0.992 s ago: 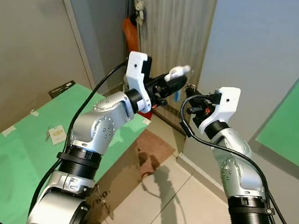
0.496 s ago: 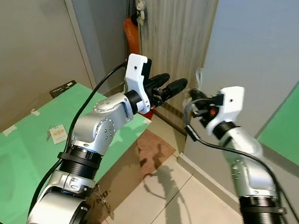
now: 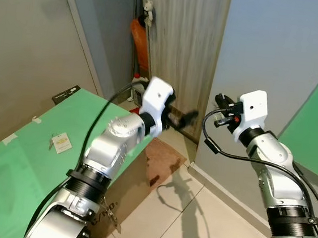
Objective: Hang keys on a hook
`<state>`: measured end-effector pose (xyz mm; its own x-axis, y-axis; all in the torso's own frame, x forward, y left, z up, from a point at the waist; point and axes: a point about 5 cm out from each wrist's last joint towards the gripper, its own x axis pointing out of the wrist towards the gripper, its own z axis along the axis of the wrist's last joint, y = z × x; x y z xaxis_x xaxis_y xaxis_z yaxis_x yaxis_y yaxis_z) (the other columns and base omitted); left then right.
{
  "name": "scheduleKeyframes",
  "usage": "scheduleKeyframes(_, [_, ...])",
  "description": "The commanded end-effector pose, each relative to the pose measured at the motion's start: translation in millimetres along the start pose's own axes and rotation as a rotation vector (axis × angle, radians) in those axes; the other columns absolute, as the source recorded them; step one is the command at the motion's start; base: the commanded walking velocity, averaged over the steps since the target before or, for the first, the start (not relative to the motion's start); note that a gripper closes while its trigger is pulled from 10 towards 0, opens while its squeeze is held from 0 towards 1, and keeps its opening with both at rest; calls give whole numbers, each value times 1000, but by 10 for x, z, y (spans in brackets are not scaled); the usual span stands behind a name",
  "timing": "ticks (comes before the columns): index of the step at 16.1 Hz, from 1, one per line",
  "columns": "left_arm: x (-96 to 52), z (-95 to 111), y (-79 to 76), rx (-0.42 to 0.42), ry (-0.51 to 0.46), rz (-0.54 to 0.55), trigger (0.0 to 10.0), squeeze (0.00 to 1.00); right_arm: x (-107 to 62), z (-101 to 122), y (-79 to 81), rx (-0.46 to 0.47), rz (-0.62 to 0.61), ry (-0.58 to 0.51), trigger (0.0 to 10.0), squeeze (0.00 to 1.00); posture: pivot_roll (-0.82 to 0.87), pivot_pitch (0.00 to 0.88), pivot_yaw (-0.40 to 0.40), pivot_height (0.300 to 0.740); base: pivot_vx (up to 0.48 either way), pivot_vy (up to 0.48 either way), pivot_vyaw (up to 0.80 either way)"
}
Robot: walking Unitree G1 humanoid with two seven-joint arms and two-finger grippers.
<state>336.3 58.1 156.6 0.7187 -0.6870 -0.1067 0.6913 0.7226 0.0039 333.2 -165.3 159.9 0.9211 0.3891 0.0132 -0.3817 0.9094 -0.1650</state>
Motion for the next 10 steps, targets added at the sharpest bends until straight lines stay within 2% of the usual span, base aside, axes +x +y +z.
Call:
scheduleKeyframes(1, [-17,-60,-1,80,14,26,10000,0,60,115,-7,-28,20,-40,0,0,-93,0,123,731,0,0,0])
scheduleKeyframes(4, [-28,-177,-63,155,12,61,10000,0,77,199,-115,-13,-23,-73,0,0,-97,0,121,731,0,0,0])
scheduleKeyframes(6, [-48,-202,-30,155,-7,114,10000,0,80,238,-202,19,-79,-96,0,0,-98,0,118,731,0,0,0])
scheduleKeyframes(7, [-57,-211,-5,109,-32,147,10000,0,51,212,-319,122,-224,-114,0,0,-98,0,109,731,0,0,0])
scheduleKeyframes(9, [-62,-221,6,96,-44,162,10000,0,-1,115,-375,195,-336,-99,0,0,-97,0,107,731,0,0,0])
scheduleKeyframes(10, [-85,-250,33,99,-47,175,10000,0,-73,-50,-271,204,-345,-56,0,0,-102,0,112,731,0,0,0])
